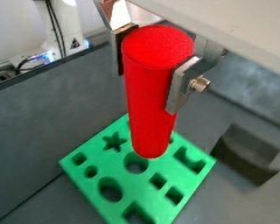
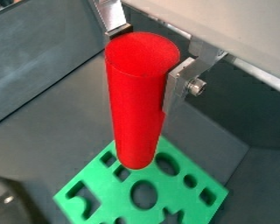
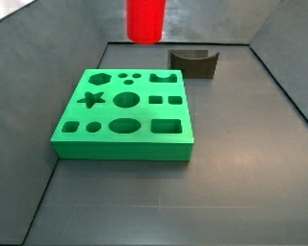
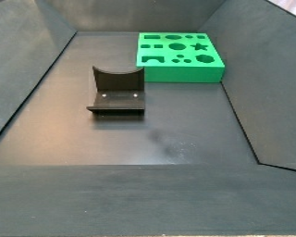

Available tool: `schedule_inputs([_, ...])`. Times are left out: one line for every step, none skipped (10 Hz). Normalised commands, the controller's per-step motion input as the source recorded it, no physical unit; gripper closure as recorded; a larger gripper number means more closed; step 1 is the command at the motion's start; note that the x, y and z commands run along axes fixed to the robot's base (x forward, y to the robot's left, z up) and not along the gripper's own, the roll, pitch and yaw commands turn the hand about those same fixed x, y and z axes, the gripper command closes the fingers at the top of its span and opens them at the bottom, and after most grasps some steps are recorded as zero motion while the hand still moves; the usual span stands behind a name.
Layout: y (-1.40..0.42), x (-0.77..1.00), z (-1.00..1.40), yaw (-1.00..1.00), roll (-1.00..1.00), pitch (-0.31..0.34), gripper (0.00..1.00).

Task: Pick up the round object. Move up. Place the round object on the fixture. Regrasp the round object. Move to above the board. Insert the round object.
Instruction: Move to above the board, then insert the round object.

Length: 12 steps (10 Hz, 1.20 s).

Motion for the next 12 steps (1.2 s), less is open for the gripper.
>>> schedule_inputs([0.01, -0.05, 0.00, -0.02, -0.35, -0.051, 1.00])
schedule_inputs([0.49, 0.00, -0.96, 0.00, 0.00, 0.049, 1.00])
schedule_inputs([0.52, 0.00, -0.87, 0.00, -0.01, 0.047, 1.00])
schedule_inputs([0.51, 0.00, -0.76, 0.00, -0.09, 0.067, 1.00])
schedule_inputs([0.44, 0.00, -0.62, 0.00, -0.28, 0.066, 1.00])
schedule_inputs([0.33, 0.00, -0.49, 0.00, -0.35, 0.046, 1.00])
schedule_inputs([0.06, 0.00, -0.60, 0.08, -0.28, 0.000, 1.00])
schedule_inputs([0.00, -0.05, -0.58, 0.14, -0.25, 0.000, 1.00])
schedule_inputs([-0.01, -0.11, -0.45, 0.13, -0.18, -0.046, 1.00])
schedule_inputs([-0.05, -0.13, -0.49, 0.17, -0.06, -0.117, 1.00])
schedule_inputs([-0.01, -0.24, -0.41, 0.22, 0.00, -0.204, 1.00])
schedule_inputs([-0.02, -0.30, -0.24, 0.29, 0.00, -0.204, 1.00])
